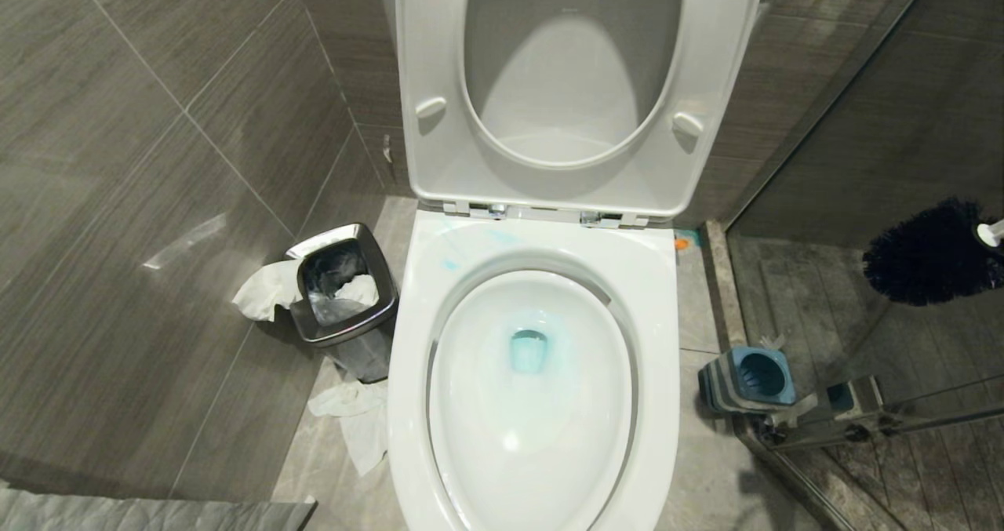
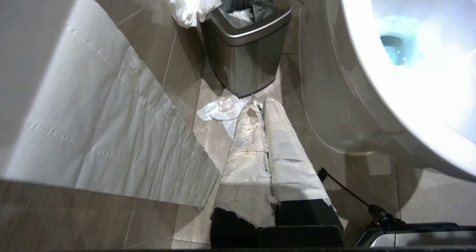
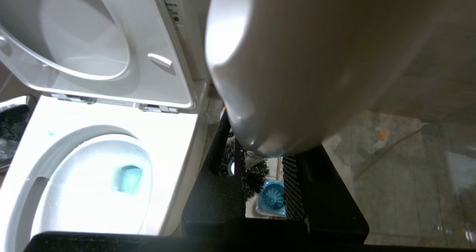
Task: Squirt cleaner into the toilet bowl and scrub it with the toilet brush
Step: Scrub the toilet bowl
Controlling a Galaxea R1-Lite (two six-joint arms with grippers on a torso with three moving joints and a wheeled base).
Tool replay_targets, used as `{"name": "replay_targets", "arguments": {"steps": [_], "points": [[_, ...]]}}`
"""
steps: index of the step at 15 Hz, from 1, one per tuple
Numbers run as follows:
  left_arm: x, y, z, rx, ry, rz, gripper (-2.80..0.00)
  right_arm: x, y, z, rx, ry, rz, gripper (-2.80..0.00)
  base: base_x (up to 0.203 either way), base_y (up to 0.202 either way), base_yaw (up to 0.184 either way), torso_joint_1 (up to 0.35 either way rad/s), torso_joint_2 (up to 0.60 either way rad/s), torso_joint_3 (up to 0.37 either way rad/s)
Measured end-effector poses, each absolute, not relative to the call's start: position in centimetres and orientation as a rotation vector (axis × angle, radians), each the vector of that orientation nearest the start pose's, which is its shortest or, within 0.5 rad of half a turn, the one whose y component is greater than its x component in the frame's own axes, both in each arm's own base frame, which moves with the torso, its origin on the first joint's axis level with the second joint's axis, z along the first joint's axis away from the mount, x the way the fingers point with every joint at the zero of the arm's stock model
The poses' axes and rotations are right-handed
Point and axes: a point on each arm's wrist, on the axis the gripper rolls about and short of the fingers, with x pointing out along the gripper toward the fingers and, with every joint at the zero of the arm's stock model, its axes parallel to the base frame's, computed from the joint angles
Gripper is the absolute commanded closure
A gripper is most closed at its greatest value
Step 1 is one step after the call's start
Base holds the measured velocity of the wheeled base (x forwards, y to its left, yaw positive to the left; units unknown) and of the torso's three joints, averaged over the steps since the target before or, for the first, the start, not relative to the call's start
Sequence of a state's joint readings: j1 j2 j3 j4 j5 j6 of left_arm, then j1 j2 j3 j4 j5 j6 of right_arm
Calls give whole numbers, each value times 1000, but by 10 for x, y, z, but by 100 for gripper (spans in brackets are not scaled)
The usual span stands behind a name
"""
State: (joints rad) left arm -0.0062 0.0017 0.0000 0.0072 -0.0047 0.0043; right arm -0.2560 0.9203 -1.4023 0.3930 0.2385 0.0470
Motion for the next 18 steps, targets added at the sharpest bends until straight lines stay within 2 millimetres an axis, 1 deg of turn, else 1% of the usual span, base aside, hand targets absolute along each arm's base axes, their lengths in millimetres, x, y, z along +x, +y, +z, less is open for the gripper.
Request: {"name": "replay_targets", "arguments": {"steps": [4, 7, 10, 13, 15, 16, 18], "points": [[-23, 0, 75, 5, 9, -11, 0, 43, -6, 397, 26, -83, -15, 0, 0, 0, 0, 3, -1, 200], [-23, 0, 75, 4, 9, -11, 0, 50, -7, 397, 30, -71, -13, 0, 0, 0, 0, 4, 3, 202], [-23, 0, 75, 4, 9, -11, 0, 63, -10, 400, 38, -49, -4, 0, 0, 0, 0, 1, 1, 84], [-23, 0, 75, 4, 9, -11, 0, 83, -9, 398, 43, -7, 56, 0, 0, 0, 0, 0, 0, 0], [-23, 0, 75, 4, 9, -10, 0, 99, -2, 396, 44, 24, 95, 0, 0, 0, 0, 0, 0, 0], [-23, 0, 75, 4, 9, -10, 0, 107, 5, 395, 43, 35, 112, 0, 0, 0, 0, 0, 0, 0], [-23, 0, 75, 5, 9, -11, 0, 124, 25, 393, 39, 50, 137, 0, 0, 0, 0, 0, 0, 0]]}}
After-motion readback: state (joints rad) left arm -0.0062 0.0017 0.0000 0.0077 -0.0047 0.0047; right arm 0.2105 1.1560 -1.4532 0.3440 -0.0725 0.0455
